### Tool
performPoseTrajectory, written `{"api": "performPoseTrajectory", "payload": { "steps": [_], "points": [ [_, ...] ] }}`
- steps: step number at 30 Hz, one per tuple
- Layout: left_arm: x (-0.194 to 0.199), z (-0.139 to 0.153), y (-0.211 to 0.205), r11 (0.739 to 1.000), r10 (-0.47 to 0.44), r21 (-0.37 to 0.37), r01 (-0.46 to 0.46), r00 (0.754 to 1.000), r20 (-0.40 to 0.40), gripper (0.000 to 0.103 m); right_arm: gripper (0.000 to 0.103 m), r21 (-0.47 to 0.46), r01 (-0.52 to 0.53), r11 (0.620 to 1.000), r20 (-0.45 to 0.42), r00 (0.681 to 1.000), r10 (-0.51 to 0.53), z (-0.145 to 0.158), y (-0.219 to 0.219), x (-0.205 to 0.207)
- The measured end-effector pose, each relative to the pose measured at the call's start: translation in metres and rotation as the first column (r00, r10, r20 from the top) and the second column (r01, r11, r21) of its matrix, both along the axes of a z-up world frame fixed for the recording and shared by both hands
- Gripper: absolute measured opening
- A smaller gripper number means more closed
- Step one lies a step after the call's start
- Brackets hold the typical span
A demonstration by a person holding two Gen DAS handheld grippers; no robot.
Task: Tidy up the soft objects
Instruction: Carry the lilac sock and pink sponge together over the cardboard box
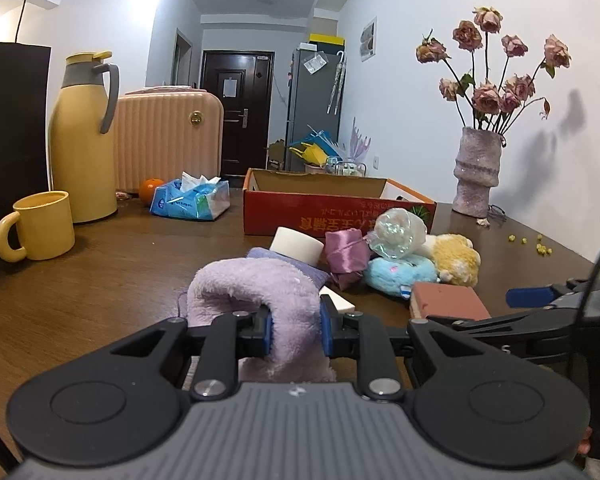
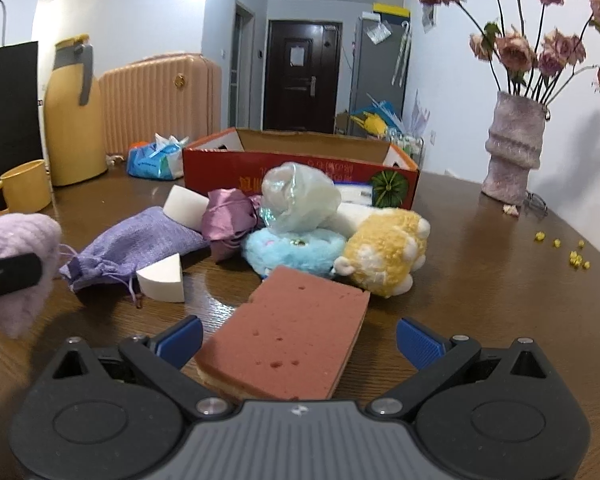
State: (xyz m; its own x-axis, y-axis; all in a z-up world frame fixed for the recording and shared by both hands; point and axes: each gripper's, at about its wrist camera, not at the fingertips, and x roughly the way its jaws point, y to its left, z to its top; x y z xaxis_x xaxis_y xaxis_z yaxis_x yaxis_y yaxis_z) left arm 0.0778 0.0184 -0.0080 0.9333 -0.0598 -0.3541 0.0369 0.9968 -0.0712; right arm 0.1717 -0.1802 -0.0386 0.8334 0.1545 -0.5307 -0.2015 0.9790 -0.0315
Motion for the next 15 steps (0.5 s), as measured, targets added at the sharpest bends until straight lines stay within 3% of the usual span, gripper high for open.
{"api": "performPoseTrajectory", "payload": {
  "steps": [4, 12, 15],
  "points": [
    [0.002, 0.001, 0.005, 1.0, 0.0, -0.004, 0.0, 1.0, 0.003, 0.022, 0.101, -0.007, 0.007, 1.0, -0.032, 0.999, -0.007, -0.004, 0.005, 0.009],
    [0.007, -0.002, 0.01, 1.0, 0.001, -0.013, -0.001, 1.0, -0.006, 0.022, 0.084, -0.029, 0.01, 1.0, -0.078, 0.997, -0.012, -0.01, 0.01, 0.021],
    [0.009, -0.003, 0.011, 1.0, 0.0, -0.015, 0.0, 1.0, -0.01, 0.022, 0.082, -0.032, 0.01, 0.999, -0.078, 0.997, -0.013, -0.01, 0.01, 0.022]
  ]
}}
